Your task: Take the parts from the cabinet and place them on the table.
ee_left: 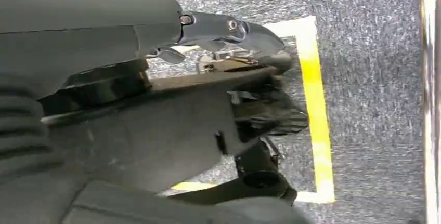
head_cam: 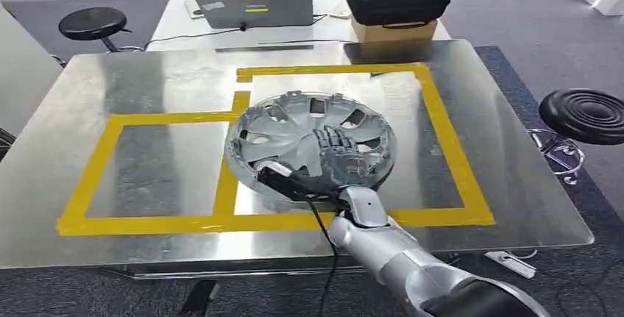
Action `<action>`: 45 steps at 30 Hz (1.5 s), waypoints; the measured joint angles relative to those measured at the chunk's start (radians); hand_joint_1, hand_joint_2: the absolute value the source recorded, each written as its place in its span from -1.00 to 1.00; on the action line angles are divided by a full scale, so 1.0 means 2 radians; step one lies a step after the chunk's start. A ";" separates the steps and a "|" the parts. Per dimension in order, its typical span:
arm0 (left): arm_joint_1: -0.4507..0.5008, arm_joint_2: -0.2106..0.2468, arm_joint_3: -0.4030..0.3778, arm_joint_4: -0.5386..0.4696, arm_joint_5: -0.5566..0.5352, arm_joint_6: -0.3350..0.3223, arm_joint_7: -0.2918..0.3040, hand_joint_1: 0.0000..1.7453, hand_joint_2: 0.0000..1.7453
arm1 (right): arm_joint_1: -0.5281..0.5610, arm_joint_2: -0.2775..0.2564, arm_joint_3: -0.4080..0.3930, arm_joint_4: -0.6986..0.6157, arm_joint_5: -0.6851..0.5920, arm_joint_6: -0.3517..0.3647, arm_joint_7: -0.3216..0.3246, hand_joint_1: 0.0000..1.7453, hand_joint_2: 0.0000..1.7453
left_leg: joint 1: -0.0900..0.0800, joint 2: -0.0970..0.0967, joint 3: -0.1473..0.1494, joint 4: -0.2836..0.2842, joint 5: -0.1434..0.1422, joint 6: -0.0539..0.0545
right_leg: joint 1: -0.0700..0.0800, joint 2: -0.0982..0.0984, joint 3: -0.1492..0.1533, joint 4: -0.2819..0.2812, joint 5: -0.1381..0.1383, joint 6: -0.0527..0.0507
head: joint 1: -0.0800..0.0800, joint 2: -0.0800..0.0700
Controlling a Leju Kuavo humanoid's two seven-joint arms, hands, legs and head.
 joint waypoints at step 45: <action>0.019 0.008 0.065 0.000 0.068 0.015 -0.047 -1.00 -1.00 | 0.385 -0.035 -0.020 -0.831 -0.165 -0.038 -0.349 -1.00 -1.00 | -0.004 -0.001 0.069 -0.136 0.063 0.030 | 0.002 0.001 -0.047 0.121 -0.079 0.023 | 0.005 0.000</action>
